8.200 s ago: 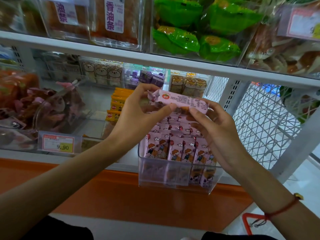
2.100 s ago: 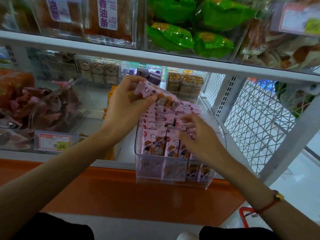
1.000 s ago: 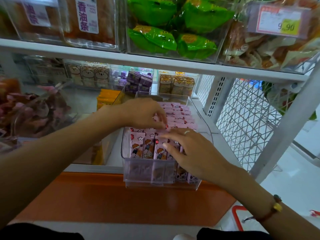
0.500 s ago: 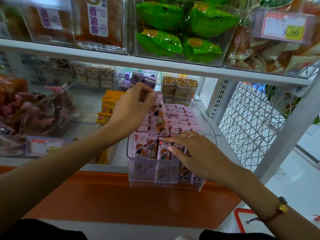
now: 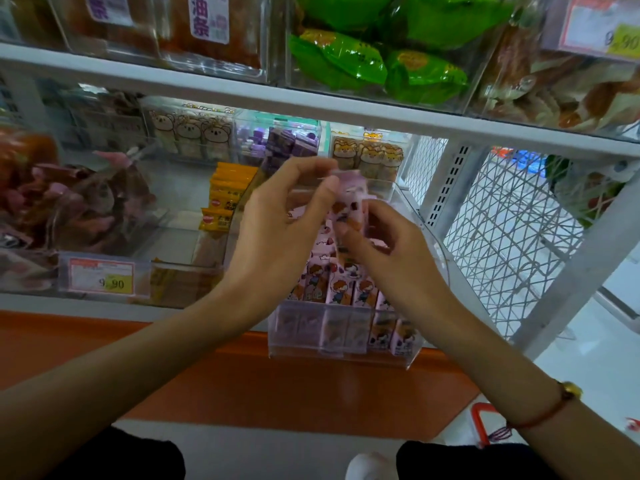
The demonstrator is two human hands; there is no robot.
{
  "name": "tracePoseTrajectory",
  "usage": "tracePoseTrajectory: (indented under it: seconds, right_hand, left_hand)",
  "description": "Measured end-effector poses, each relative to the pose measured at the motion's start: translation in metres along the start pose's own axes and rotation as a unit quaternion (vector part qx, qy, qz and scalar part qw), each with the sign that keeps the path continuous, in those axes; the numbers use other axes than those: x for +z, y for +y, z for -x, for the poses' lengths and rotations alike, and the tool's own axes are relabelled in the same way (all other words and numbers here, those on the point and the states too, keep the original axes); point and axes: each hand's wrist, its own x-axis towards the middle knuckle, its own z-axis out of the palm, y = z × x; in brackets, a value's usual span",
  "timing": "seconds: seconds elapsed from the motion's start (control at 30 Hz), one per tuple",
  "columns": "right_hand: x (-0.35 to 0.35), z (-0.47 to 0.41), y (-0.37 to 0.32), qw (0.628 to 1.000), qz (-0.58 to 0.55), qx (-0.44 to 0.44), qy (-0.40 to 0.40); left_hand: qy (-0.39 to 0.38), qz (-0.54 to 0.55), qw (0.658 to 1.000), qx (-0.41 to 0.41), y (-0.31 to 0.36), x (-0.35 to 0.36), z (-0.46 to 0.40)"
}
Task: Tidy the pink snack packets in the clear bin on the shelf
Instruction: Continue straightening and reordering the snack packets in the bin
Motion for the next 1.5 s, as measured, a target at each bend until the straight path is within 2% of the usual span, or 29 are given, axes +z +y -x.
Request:
tracePoseTrajectory:
  seconds: [0.07,0.13,0.23,0.4,0.53,0.63,0.77,0.83,1.0,1.13,1.3,1.43,1.5]
  right_hand:
    - [0.005,-0.003,0.003,0.991,-0.088,0.099,0.003]
    - [0.001,-0.004,0.007,0.974,-0.162,0.16,0.004]
    - [0.0,-0.005,0.008,0.966,-0.195,0.171,0.002]
    - [0.002,-0.004,0.006,0.964,-0.209,0.164,-0.005]
    - [-0.005,-0.006,0.005,0.962,-0.232,0.141,-0.007]
    - [-0.008,-0.004,0.006,0.97,-0.203,0.128,0.028]
    - [-0.007,-0.002,0.006,0.98,-0.151,0.076,0.107]
    - [-0.006,-0.001,0.005,0.985,-0.122,0.042,0.116]
    - [-0.007,-0.001,0.002,0.992,-0.116,0.013,0.052]
    - [-0.01,-0.003,0.006,0.989,-0.117,0.069,0.058]
    - [-0.01,-0.002,0.009,0.982,-0.142,0.121,0.039]
    - [-0.011,-0.002,0.007,0.989,-0.125,0.075,0.004]
    - [-0.011,0.0,0.003,0.992,-0.119,0.018,-0.023]
  left_hand:
    - [-0.025,-0.047,0.998,-0.029,-0.009,-0.01,0.007]
    - [-0.059,-0.139,0.988,-0.021,-0.015,-0.009,0.015]
    - [-0.087,-0.215,0.973,0.009,-0.017,-0.005,0.019]
    - [-0.082,-0.24,0.967,0.019,-0.019,-0.008,0.017]
    - [-0.108,-0.216,0.97,0.003,-0.017,-0.009,0.014]
    - [-0.145,-0.21,0.967,-0.013,-0.022,-0.008,0.013]
    - [-0.115,-0.241,0.964,0.019,-0.025,-0.005,0.014]
    - [-0.096,-0.233,0.968,0.025,-0.024,-0.004,0.014]
    - [-0.098,-0.163,0.981,-0.021,-0.016,-0.005,0.011]
    - [-0.18,-0.125,0.973,-0.068,-0.013,-0.004,0.01]
    - [-0.212,0.016,0.964,-0.163,-0.011,-0.001,0.008]
    - [-0.214,-0.033,0.971,-0.103,-0.011,-0.007,0.005]
    - [-0.18,-0.06,0.98,-0.058,-0.013,-0.012,0.003]
